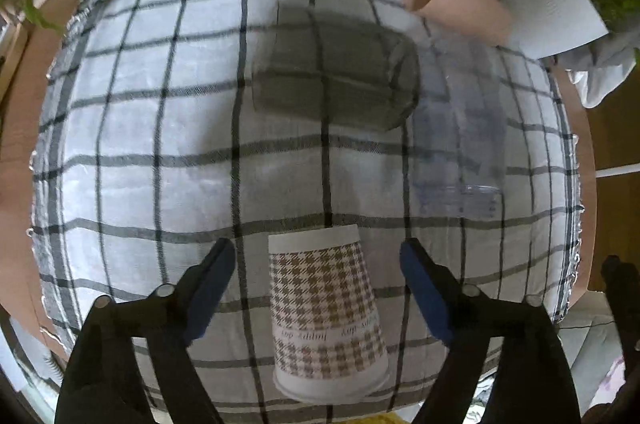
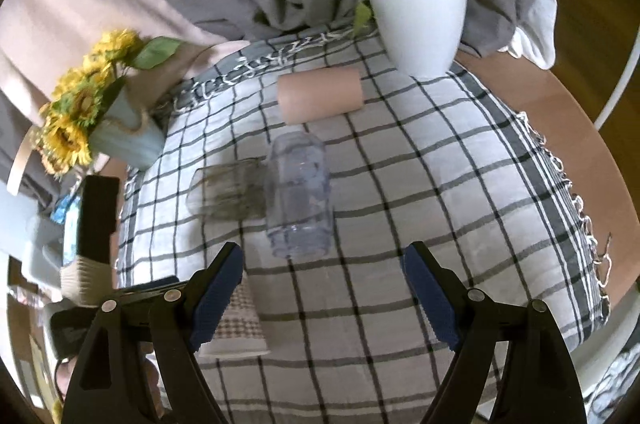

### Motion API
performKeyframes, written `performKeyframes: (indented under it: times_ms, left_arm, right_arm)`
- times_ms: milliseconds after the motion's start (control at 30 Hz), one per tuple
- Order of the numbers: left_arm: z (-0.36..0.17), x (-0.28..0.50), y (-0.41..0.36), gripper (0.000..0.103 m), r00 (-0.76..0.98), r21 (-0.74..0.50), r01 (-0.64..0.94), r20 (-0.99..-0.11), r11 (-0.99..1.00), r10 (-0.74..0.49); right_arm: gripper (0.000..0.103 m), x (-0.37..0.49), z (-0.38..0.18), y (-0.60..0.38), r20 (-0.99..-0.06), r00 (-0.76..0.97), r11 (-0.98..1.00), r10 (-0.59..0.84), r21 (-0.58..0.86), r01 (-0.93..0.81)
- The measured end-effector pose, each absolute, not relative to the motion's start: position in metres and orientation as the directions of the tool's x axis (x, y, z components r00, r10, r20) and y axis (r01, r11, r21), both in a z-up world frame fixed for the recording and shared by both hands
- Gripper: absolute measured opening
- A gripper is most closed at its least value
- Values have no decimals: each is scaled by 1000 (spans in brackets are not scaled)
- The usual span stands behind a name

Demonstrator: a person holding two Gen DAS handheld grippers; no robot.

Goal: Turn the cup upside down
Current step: 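Close the left tool on the paper cup while the right tool releases it, then rotate the held cup with the left tool so its base faces up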

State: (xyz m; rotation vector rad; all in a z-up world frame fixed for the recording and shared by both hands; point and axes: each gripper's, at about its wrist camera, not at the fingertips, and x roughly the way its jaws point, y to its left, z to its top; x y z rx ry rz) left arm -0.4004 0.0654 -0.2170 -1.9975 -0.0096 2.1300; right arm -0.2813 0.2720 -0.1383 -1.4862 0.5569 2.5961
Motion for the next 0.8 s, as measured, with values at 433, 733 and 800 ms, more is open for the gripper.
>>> performKeyframes:
  times_ms: [433, 733, 800]
  left_arm:
    - [-226, -393, 74, 54, -54, -133, -151, -988, -980, 143]
    - [-179, -361, 64, 53, -195, -119, -169, -969, -978, 152]
    - [-171, -354, 62, 53, -211, -125, -174, -964, -977, 161]
  right_arm:
    - [83, -281, -145, 275, -861, -503, -934, -79, 240, -264]
    - [83, -263, -129, 274, -841, -531, -938, -105, 261, -227]
    - [83, -258, -126, 273, -836, -538, -940, -110, 263, -218]
